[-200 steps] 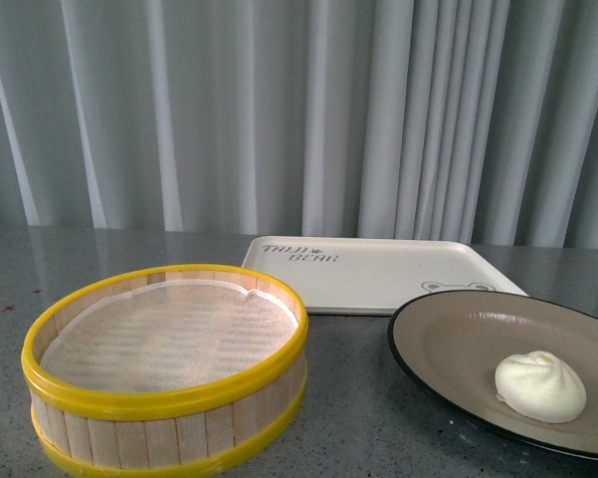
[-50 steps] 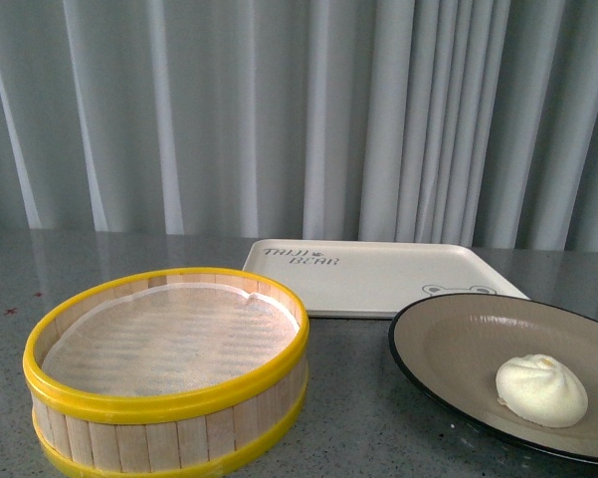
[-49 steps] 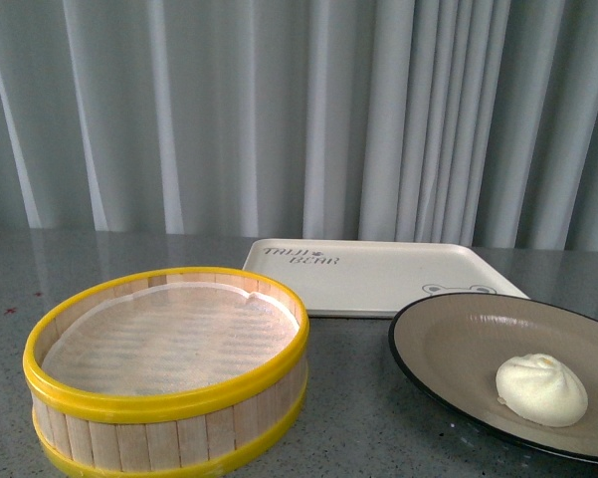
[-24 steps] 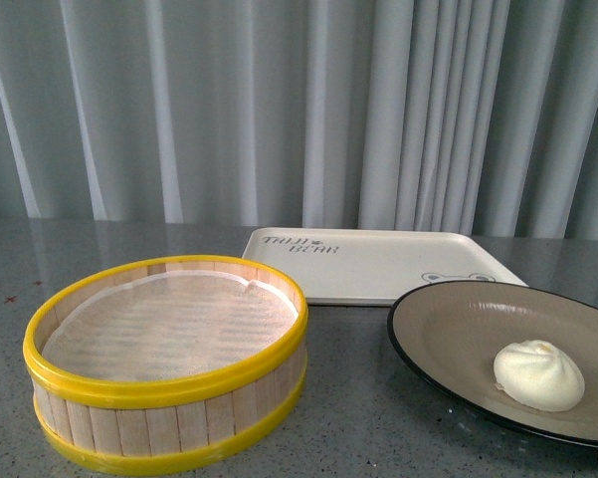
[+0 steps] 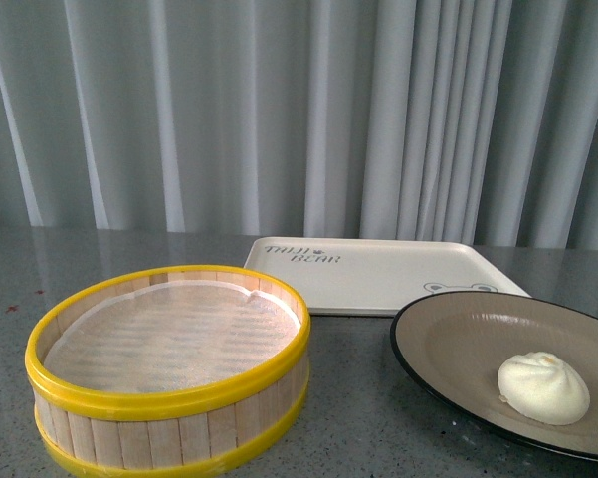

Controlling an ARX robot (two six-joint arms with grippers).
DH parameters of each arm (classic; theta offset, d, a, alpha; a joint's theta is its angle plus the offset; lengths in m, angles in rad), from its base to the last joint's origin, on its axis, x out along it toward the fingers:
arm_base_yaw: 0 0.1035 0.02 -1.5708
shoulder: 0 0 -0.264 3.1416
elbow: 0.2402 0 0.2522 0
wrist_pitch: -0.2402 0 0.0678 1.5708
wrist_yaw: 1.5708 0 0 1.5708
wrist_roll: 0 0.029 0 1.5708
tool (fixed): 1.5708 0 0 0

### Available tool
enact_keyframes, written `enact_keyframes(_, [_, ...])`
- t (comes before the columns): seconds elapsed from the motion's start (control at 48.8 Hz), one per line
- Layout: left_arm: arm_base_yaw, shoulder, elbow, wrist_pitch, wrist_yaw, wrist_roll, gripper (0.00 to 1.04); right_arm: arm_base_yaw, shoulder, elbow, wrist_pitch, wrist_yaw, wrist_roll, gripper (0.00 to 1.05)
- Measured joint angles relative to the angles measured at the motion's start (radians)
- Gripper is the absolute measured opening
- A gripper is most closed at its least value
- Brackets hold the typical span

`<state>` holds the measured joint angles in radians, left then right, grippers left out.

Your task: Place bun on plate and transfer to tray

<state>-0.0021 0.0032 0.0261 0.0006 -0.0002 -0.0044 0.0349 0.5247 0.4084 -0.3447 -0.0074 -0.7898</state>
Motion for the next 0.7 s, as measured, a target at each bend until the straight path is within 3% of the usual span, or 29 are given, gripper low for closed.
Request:
enact_keyframes(0.102, [0.0, 0.0, 0.0, 0.0, 0.0, 0.0, 0.98, -0.071, 0.054, 0.0, 0.05, -0.037, -0.311, 0.96])
enact_keyframes(0.164, [0.0, 0.0, 0.0, 0.0, 0.0, 0.0, 0.98, -0.101, 0.113, 0.0, 0.155, -0.06, -0.487, 0.96])
enact_keyframes(0.246, [0.0, 0.0, 0.0, 0.0, 0.0, 0.0, 0.98, -0.107, 0.174, -0.001, 0.24, -0.085, -0.604, 0.96])
enact_keyframes(0.492, [0.0, 0.0, 0.0, 0.0, 0.0, 0.0, 0.98, -0.075, 0.344, -0.019, 0.404, -0.151, -0.73, 0.96])
enact_keyframes(0.696, [0.0, 0.0, 0.0, 0.0, 0.0, 0.0, 0.98, -0.039, 0.478, -0.027, 0.572, -0.112, -0.711, 0.96])
